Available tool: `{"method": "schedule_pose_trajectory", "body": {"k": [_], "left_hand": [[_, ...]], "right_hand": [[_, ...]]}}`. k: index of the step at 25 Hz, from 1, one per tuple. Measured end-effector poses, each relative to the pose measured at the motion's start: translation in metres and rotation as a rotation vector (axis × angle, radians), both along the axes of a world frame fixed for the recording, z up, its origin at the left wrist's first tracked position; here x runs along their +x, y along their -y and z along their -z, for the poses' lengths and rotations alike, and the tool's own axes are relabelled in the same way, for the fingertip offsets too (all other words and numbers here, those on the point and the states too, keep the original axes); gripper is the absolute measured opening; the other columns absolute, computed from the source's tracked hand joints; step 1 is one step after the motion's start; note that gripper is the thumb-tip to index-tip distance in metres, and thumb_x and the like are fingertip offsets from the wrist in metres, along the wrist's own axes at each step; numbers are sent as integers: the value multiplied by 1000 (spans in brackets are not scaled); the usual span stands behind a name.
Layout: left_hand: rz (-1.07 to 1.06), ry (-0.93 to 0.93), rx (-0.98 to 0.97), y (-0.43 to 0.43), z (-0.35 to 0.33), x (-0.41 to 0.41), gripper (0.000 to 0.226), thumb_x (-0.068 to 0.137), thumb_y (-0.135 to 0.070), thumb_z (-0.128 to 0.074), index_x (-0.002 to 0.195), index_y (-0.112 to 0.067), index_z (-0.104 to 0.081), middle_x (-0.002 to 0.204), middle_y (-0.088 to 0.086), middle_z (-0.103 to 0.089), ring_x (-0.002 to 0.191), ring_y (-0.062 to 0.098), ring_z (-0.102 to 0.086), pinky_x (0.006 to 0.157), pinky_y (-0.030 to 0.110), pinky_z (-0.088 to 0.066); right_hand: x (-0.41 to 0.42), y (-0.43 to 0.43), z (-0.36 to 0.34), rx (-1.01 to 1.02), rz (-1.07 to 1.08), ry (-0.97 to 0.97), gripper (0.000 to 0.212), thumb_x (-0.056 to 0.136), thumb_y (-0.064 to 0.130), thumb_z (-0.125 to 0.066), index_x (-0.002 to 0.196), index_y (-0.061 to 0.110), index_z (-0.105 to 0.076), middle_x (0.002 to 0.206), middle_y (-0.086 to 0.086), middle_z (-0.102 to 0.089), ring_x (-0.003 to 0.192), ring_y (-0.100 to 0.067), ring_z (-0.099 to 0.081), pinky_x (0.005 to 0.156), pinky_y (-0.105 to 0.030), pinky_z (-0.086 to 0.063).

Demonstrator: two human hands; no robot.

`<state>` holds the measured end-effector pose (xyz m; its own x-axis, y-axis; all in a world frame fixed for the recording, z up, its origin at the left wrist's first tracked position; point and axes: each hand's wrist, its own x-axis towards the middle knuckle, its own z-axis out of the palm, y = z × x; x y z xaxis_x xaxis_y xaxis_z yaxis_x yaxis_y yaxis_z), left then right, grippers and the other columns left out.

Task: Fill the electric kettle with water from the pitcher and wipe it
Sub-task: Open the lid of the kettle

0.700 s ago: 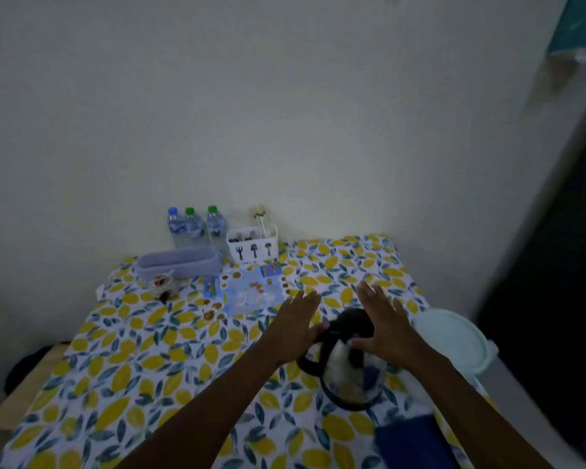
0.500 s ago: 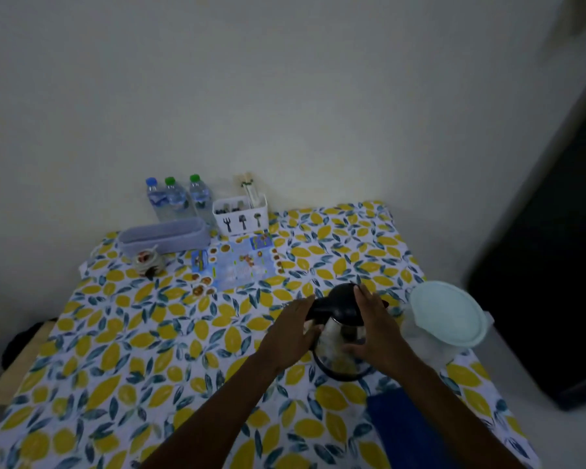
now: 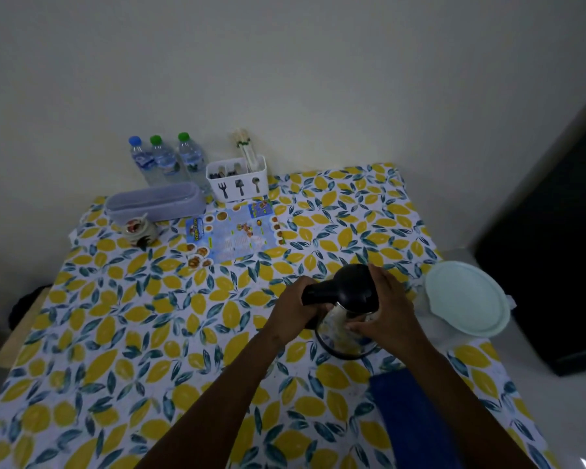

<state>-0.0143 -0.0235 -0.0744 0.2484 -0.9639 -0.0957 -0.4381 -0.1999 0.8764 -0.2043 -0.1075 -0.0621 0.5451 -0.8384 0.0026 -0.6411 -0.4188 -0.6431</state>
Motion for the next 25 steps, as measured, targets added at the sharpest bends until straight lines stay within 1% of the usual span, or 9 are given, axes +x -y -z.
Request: {"method": "schedule_pose_trajectory", "body": {"k": [3, 7, 10, 15, 17, 20, 21, 23, 25], "left_hand": [[-24, -63, -26, -14, -8, -3, 25, 84, -27, -72, 78, -38, -51, 66, -22, -62, 54, -1, -54, 54, 7, -41], [-99, -66, -49, -55, -15, 11, 23, 83, -35, -72, 88, -47, -53, 85, -23, -65, 76, -6, -59, 66, 6, -43], [-148, -83, 1, -96, -14, 25, 25, 83, -40, -72, 100, -41, -55, 101, -13, -63, 86, -8, -58, 71, 8, -45], [-217, -72, 48, -156, -10, 53, 37, 69, -56, -70, 97, -34, -58, 96, -7, -64, 83, -1, -60, 67, 13, -46], [-220, -86, 77, -174, -8, 61, 32, 72, -49, -72, 97, -36, -57, 99, -8, -65, 86, -1, -61, 69, 16, -46], [-203, -107, 89, -192, -1, 67, 26, 83, -28, -74, 104, -29, -58, 105, -3, -64, 96, 6, -61, 78, 26, -44], [-202, -101, 82, -196, 0, 66, 26, 85, -25, -73, 106, -27, -58, 107, -1, -64, 97, 6, -61, 80, 25, -45], [-198, -83, 66, -199, 0, 63, 29, 86, -27, -71, 111, -28, -56, 113, -1, -62, 100, -5, -58, 80, 13, -45], [-202, -38, 36, -198, -5, 54, 37, 86, -37, -68, 119, -28, -55, 117, -8, -57, 104, -8, -55, 81, 5, -44]], "right_hand": [[-1, -10, -3, -70, 7, 21, 120, 49, 36, -91, 147, 14, -25, 150, -13, -35, 137, -31, -32, 110, -50, -36], [12, -38, -8, -115, -45, 22, 123, 46, 46, -90, 147, 17, -25, 150, -11, -35, 137, -29, -32, 109, -47, -32], [30, -68, -7, -100, -124, 13, 123, 50, 55, -86, 148, 19, -22, 154, -9, -31, 141, -28, -28, 113, -51, -31], [58, -128, 12, -69, -150, -39, 120, 57, 68, -75, 150, 24, -14, 157, -4, -26, 142, -24, -26, 115, -45, -26], [67, -149, 21, -70, -142, -51, 120, 56, 70, -73, 150, 19, -17, 155, -6, -29, 140, -25, -30, 114, -43, -28], [73, -168, 32, -87, -146, -61, 120, 57, 69, -74, 149, 16, -19, 154, -9, -31, 140, -28, -32, 114, -44, -28], [74, -170, 34, -94, -158, -66, 120, 58, 68, -73, 150, 17, -16, 155, -8, -29, 142, -27, -29, 115, -44, -27], [72, -170, 36, -112, -210, -73, 121, 61, 69, -71, 151, 20, -5, 159, -6, -19, 145, -24, -20, 117, -44, -25], [65, -169, 40, -191, -275, -71, 117, 68, 69, -66, 150, 20, 3, 161, -4, -7, 147, -19, -8, 118, -42, -22]]}}
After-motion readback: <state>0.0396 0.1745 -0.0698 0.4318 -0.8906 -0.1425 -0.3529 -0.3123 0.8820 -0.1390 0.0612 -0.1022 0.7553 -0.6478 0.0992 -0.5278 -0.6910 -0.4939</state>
